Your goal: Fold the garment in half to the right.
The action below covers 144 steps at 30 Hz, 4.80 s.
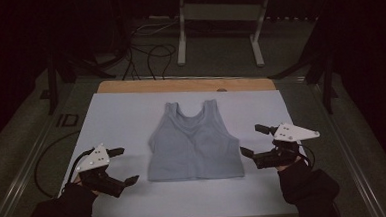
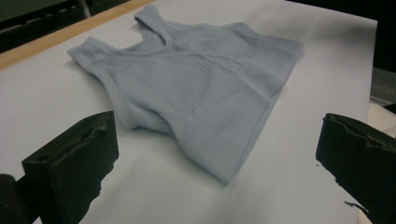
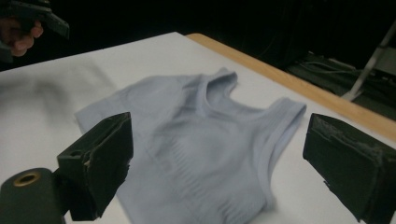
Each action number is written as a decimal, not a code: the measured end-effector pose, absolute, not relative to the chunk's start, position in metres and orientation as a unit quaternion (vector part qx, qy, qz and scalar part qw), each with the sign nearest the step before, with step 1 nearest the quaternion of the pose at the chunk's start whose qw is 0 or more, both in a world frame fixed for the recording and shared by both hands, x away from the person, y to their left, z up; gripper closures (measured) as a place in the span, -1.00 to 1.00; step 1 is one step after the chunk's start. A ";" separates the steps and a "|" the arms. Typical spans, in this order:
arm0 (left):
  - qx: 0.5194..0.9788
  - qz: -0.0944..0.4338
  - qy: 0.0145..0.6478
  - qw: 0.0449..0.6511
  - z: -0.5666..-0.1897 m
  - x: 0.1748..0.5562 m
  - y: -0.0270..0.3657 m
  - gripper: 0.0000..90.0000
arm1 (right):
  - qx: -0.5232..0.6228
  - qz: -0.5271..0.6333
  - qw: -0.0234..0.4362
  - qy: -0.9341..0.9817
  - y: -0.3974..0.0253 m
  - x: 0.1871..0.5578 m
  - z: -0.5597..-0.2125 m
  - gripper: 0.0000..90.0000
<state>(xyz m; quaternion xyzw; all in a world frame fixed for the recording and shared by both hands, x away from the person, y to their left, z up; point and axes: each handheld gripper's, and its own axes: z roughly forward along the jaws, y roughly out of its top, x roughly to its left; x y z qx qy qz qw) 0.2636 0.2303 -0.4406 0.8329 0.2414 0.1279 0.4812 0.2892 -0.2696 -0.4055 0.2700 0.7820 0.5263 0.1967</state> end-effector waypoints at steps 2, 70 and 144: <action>0.834 0.126 0.243 0.480 -0.439 0.265 0.229 -1.00 | 0.265 0.528 0.199 0.782 -0.266 0.294 -0.400 -0.81; 0.861 0.086 0.313 0.392 -0.486 0.299 0.171 -1.00 | 0.196 0.506 0.113 0.832 -0.074 0.442 -0.424 -0.81; 0.871 0.009 0.352 0.341 -0.504 0.298 0.153 0.87 | 0.283 0.311 0.130 0.898 -0.008 0.544 -0.515 0.86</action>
